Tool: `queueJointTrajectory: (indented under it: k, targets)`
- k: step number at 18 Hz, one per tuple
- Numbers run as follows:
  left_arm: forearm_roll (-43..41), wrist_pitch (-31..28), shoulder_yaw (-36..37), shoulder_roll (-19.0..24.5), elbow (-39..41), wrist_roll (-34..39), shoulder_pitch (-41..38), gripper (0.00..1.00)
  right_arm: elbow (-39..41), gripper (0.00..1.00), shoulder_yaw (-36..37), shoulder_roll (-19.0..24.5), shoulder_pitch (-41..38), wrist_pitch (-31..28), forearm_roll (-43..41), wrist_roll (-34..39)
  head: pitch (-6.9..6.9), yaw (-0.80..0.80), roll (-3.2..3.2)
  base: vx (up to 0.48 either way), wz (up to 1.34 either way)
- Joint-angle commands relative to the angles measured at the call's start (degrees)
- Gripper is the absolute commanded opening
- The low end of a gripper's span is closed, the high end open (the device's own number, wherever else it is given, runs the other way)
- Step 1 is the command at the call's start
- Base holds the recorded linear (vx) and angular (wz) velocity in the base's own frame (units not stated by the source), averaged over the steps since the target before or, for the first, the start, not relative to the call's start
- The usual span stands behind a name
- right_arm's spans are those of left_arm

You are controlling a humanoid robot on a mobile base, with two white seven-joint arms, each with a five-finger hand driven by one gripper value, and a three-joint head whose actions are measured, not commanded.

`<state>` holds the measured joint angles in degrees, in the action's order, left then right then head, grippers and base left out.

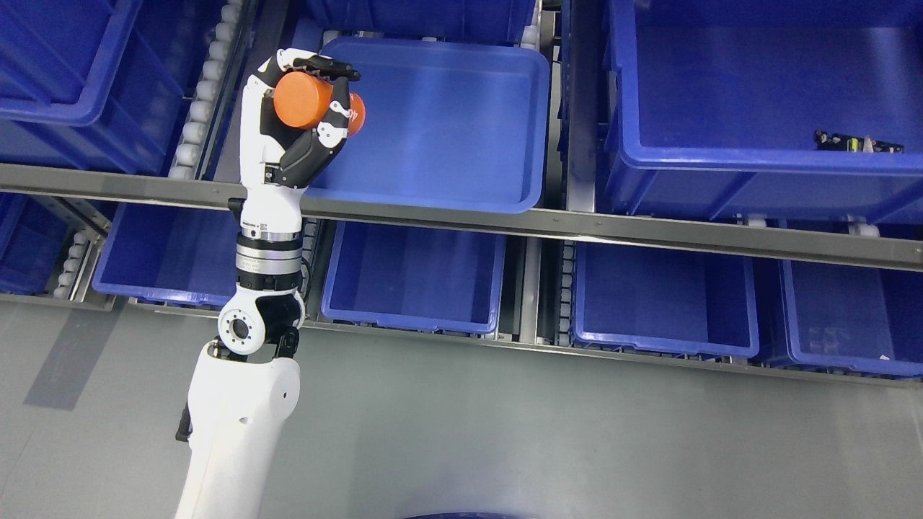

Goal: Grab orange capacitor from left shelf to right desk
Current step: 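Hold the capacitor in the left hand while the robot turns toward the steel table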

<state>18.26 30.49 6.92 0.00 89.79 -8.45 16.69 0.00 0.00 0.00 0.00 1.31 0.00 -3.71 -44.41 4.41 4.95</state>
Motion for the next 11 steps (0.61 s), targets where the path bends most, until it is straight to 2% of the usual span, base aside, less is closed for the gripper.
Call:
queueJointTrajectory:
  k: [1,11]
  targets:
    - [0.02,0.97,0.28,1.0,2.41,0.45,-0.69,0.01,1.0,1.0,0.62,-1.0,-1.32,0.01,0.35,0.02,0.0,0.0,0.0,-0.14,0.07]
    - [-0.07,2.91,3.53,1.0,2.85,-0.17,-3.42,0.01,1.0,1.0,0.62,-1.0,-1.32,0.01,0.35,0.02,0.0,0.0,0.0,-0.166,0.14]
